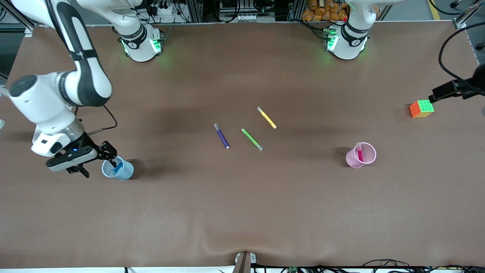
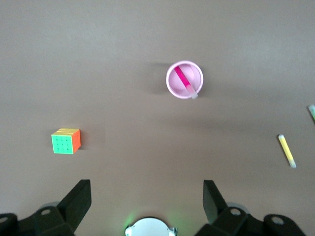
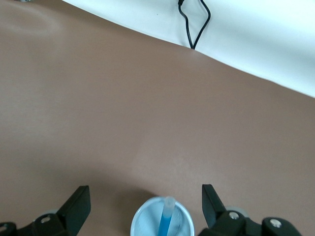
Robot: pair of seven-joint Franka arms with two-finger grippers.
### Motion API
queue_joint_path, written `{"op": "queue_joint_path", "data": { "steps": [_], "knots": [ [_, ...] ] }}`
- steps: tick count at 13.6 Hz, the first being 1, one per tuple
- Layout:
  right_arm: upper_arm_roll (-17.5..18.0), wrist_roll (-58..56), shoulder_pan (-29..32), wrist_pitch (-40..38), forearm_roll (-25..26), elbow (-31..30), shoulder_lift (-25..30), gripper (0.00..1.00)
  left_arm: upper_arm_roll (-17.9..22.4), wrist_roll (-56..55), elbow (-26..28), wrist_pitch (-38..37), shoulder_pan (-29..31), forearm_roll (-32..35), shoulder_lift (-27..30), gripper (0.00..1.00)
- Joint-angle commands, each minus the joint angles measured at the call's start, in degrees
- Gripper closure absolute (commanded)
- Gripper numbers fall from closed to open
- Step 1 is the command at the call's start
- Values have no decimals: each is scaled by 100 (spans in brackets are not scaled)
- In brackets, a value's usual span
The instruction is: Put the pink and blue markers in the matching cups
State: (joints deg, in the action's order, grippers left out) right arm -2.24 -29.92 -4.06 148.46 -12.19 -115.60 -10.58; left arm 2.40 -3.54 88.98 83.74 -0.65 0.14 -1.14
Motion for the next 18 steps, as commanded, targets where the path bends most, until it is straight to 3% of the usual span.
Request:
{"op": "queue_joint_path", "data": {
  "steps": [1,4,7,9,11,14,18],
  "knots": [
    [57,485,124,-1008,-12,378,276,0,25,55,1180,510,-75,-67,903,0],
    [-22,855,142,-1941,102,643,539,0,-309,-49,1412,644,-31,12,1090,0],
    [-14,1802,169,-2889,812,994,864,0,-459,-59,1473,635,-57,12,1212,0],
    [4,2401,168,-3951,1130,1546,900,0,-556,-59,1447,591,-23,12,1248,0],
    [-22,2456,256,-4665,1139,2013,909,0,-547,29,1342,477,-14,12,1222,0],
    [-329,2465,256,-5352,1139,2076,1365,0,-530,55,1035,301,-5,12,1090,0],
    [-304,3150,327,-6171,1096,2472,1480,0,-503,46,745,82,4,12,1011,0]
  ]
}}
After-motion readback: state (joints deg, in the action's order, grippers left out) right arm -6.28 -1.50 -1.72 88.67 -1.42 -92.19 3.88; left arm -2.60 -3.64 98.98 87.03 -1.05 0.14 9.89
